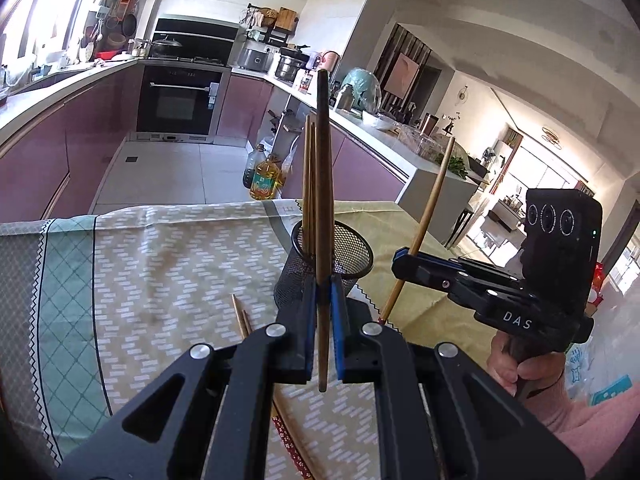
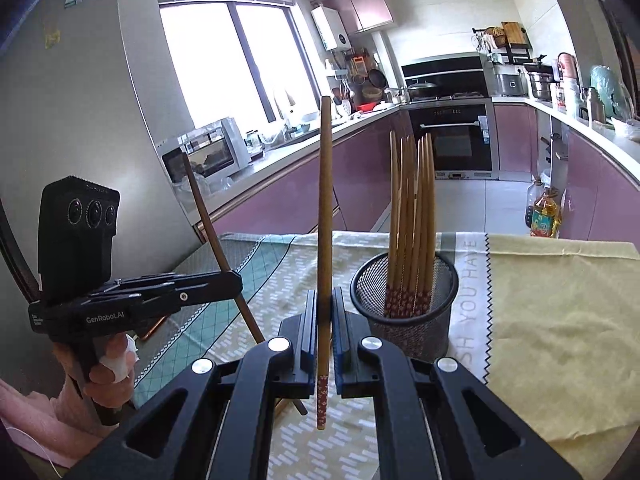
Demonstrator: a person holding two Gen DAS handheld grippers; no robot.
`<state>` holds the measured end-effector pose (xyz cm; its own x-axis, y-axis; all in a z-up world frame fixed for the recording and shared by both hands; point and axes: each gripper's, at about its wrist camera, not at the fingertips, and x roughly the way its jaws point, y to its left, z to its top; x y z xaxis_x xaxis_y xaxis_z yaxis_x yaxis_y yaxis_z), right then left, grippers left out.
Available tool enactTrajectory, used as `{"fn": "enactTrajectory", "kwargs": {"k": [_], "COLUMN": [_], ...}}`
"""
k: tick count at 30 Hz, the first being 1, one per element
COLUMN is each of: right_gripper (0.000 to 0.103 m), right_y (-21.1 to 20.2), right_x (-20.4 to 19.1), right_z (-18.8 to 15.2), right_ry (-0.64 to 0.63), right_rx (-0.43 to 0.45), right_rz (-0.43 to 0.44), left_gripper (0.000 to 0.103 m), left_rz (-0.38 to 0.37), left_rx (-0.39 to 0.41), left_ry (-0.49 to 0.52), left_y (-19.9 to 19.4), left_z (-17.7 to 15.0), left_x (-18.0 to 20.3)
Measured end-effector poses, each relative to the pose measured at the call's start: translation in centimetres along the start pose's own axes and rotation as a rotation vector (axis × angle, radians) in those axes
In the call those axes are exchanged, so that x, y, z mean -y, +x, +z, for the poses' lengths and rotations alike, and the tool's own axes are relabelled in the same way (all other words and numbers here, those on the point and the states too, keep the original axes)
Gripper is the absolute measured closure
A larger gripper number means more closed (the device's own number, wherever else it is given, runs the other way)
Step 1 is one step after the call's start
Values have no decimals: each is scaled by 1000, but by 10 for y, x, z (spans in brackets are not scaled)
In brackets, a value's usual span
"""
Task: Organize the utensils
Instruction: 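Lift both held chopsticks upright and carry them over the mesh cup, then lower the chopsticks into the mesh cup, pushing them down among the others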
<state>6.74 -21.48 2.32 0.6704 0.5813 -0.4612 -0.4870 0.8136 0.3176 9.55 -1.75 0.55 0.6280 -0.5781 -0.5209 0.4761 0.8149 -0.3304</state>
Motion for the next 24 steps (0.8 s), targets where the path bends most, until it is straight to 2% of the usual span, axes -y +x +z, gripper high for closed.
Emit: {"fn": "enactTrajectory", "kwargs": {"k": [11,24], "right_gripper": [97,97], "right_y": [-17,-23], "right_x": [8,14], "right_z": [19,32], "right_ry": [-10,-20], "right_rx": [65,101], "right_rz": [-41,-68], "left_gripper": [95,95], "left_rz": [-2,-16], "left_rx": [34,76], "left_ry": [23,61], "left_y": [3,4], "left_z": [15,36], "left_x": [8,21]}}
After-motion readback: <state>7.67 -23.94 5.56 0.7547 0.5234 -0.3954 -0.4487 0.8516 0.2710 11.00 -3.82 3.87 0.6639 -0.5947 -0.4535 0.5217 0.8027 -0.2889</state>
